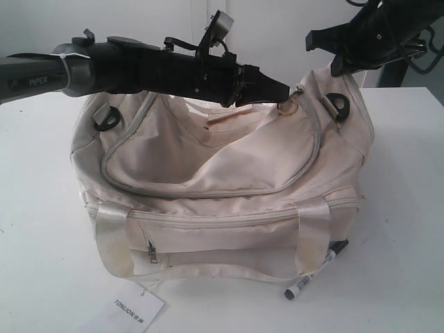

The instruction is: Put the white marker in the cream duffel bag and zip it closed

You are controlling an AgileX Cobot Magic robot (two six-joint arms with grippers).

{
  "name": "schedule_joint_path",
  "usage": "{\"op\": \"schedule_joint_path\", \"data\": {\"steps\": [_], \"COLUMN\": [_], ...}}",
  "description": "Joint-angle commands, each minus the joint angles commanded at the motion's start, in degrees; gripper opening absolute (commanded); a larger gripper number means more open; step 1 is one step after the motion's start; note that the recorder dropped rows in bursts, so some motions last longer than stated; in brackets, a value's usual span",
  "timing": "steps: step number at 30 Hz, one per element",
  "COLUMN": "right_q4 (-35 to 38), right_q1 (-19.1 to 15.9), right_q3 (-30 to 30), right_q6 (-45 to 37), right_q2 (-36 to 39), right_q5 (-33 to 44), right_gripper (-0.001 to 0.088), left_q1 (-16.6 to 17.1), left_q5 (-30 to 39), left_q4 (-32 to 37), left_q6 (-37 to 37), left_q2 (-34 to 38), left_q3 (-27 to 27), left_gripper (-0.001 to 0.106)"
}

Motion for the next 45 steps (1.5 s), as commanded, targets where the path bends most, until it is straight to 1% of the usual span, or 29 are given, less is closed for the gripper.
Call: {"op": "schedule_joint_path", "data": {"steps": [4,14,21,24,30,34,37,41,45], "right_q4": [0.0,0.0,0.0,0.0,0.0,0.0,0.0,0.0,0.0], "right_q1": [0.0,0.0,0.0,0.0,0.0,0.0,0.0,0.0,0.0], "right_q3": [0.0,0.0,0.0,0.0,0.0,0.0,0.0,0.0,0.0], "right_q6": [0.0,0.0,0.0,0.0,0.0,0.0,0.0,0.0,0.0], "right_q2": [0.0,0.0,0.0,0.0,0.0,0.0,0.0,0.0,0.0], "right_q5": [0.0,0.0,0.0,0.0,0.0,0.0,0.0,0.0,0.0], "right_gripper": [0.0,0.0,0.0,0.0,0.0,0.0,0.0,0.0,0.0], "left_q1": [0.0,0.0,-0.2,-1.0,-2.6,-4.1,-5.6,-7.1,-9.2], "left_q5": [2.9,9.1,9.7,10.8,10.8,9.3,5.7,2.0,-1.7], "left_q4": [-2.1,-1.3,1.7,2.3,2.3,4.1,10.2,14.0,20.1], "left_q6": [0.0,-0.3,-0.3,0.6,1.2,1.7,1.7,2.8,2.8], "left_q2": [0.0,0.0,0.0,0.0,0.0,-0.1,-1.7,-3.7,-5.8], "left_q3": [0.0,0.0,0.0,0.0,0.0,0.0,0.0,0.0,0.0], "left_gripper": [0.0,0.0,0.0,0.0,0.0,0.0,0.0,0.0,0.0]}}
